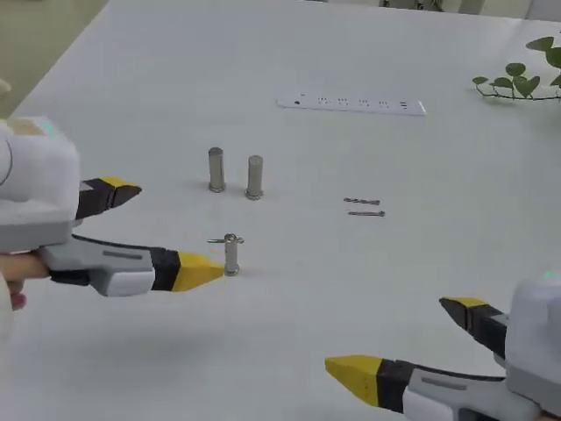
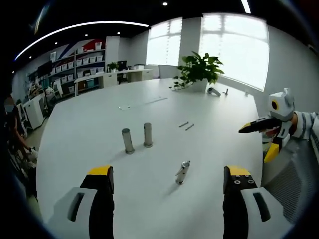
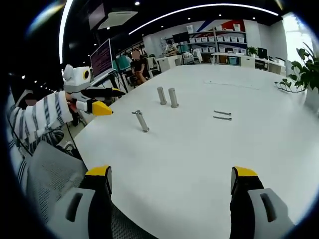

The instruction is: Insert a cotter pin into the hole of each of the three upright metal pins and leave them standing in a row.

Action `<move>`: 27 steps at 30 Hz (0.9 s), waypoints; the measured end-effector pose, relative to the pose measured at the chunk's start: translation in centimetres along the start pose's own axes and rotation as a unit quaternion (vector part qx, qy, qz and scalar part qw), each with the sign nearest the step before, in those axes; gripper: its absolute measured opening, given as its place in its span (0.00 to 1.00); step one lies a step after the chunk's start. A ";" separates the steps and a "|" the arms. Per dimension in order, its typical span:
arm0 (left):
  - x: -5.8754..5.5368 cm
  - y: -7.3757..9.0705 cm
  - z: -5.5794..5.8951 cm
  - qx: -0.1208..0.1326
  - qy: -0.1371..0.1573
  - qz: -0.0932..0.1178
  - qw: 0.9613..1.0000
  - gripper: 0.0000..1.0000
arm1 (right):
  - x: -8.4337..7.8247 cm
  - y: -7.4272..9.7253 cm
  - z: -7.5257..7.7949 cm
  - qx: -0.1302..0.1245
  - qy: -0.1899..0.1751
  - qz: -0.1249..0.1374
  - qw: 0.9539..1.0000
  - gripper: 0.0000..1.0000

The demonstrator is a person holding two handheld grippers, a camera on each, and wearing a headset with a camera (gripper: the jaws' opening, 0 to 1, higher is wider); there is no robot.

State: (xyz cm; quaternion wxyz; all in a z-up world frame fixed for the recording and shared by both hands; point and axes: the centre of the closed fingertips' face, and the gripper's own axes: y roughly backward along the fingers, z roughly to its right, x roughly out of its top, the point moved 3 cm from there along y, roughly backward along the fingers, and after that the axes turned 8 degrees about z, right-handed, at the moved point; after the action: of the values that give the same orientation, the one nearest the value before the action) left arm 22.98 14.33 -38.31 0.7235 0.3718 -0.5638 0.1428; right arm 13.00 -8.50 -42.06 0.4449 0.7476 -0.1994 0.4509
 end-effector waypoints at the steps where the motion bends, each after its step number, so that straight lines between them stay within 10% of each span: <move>1: 0.5 -0.4 -0.5 0.005 -0.001 0.004 1.000 0.88 | 0.0 0.0 0.0 -0.001 -0.001 0.000 1.000 0.98; 12: 3.5 -4.0 -4.5 0.035 -0.017 0.017 0.999 0.66 | 0.4 0.6 0.4 -0.015 -0.015 0.010 1.000 0.98; 23: 3.7 -7.2 -6.9 0.068 -0.041 0.007 0.997 0.40 | 0.4 0.6 0.5 -0.020 -0.011 0.011 1.000 0.98; 27: 2.5 -8.2 -8.1 0.076 -0.079 -0.033 0.993 0.37 | 0.0 0.4 0.6 -0.018 -0.013 0.006 1.000 0.98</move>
State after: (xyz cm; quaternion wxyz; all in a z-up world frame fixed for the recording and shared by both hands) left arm 34.64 13.90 -39.83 0.6508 0.4538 -0.5944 0.1314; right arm 12.98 -9.20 -41.92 0.4533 0.7441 -0.2175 0.4400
